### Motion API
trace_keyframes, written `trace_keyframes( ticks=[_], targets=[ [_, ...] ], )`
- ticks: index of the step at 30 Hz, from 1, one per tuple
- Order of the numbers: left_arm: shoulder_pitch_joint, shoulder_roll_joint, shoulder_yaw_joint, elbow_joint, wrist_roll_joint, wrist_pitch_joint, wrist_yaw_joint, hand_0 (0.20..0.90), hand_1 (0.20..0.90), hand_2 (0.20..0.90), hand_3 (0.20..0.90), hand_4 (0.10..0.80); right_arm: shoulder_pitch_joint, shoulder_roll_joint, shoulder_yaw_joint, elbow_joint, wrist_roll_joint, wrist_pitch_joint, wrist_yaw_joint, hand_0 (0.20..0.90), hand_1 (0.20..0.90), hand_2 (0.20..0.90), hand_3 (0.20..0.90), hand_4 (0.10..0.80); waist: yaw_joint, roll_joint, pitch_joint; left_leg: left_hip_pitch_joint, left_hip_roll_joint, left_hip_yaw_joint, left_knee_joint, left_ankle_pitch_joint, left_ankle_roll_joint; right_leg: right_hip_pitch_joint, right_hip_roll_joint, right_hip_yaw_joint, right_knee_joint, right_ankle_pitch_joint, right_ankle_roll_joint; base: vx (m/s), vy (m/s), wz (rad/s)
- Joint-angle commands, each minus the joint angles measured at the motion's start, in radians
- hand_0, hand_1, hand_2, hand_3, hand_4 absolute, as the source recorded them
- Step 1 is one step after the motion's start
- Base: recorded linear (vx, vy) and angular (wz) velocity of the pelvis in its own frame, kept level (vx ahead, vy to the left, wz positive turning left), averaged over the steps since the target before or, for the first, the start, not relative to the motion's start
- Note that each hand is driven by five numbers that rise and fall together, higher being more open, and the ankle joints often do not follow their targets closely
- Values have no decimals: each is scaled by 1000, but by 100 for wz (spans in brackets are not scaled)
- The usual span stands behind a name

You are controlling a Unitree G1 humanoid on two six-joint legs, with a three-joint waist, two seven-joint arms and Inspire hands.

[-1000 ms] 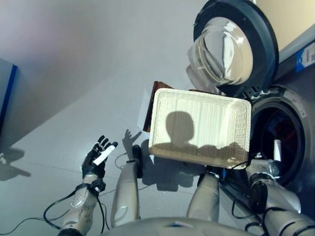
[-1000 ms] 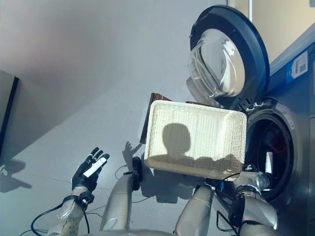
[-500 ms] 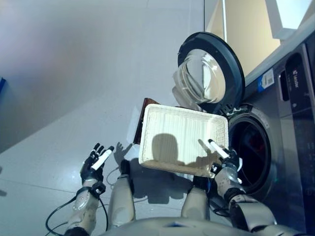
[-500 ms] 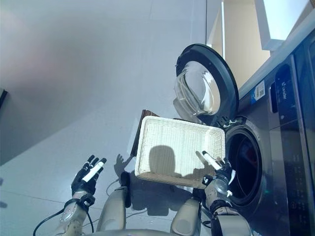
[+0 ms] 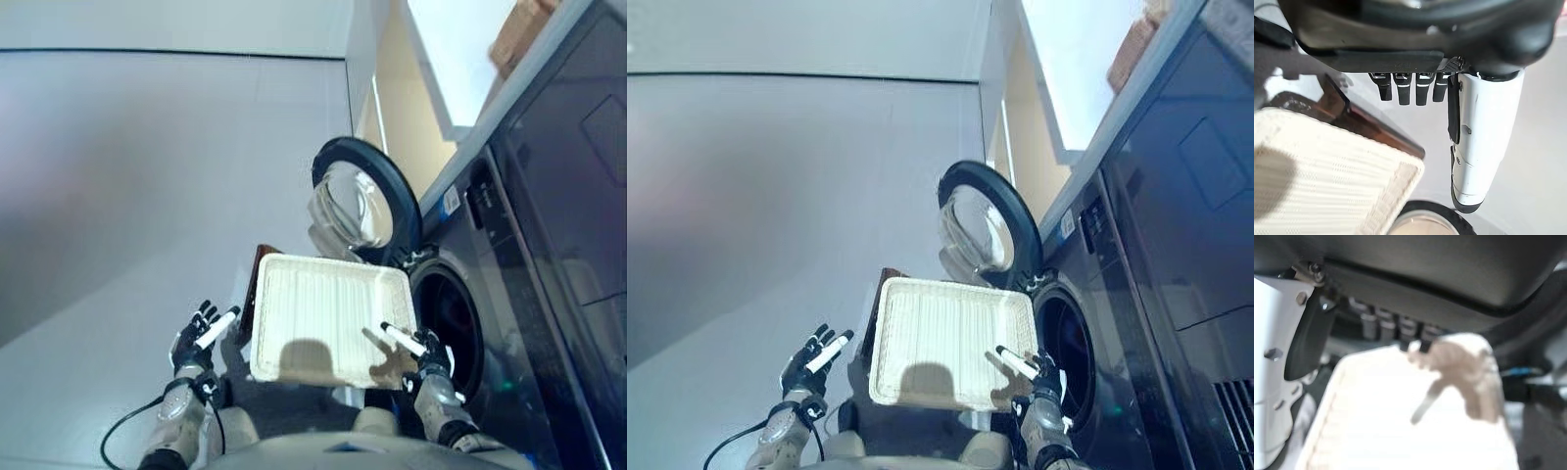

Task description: Pick up the clothes and place them into the washing machine

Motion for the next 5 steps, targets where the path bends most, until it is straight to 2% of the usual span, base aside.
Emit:
trace_keyframes(
  ticks=[1, 5],
  targets=[
    [-36, 13, 18, -28, 28, -63, -2, 900, 900, 900, 900, 800, -25, -33, -32, -66, -20, -41, 3, 900, 900, 900, 900, 800, 14, 21, -41, 20, 74, -12, 23, 8, -29, -21, -66, -12, -16, 77, 9, 46, 0, -9],
    [-17, 3, 18, -42, 19, -61, -13, 900, 900, 900, 900, 800, -7, -40, -12, -85, -51, -40, 7, 900, 900, 900, 900, 800, 13, 21, -53, 29, 75, -7, 18, 9, -28, -10, -63, -14, -20, 75, 9, 20, -1, -5]
  ],
)
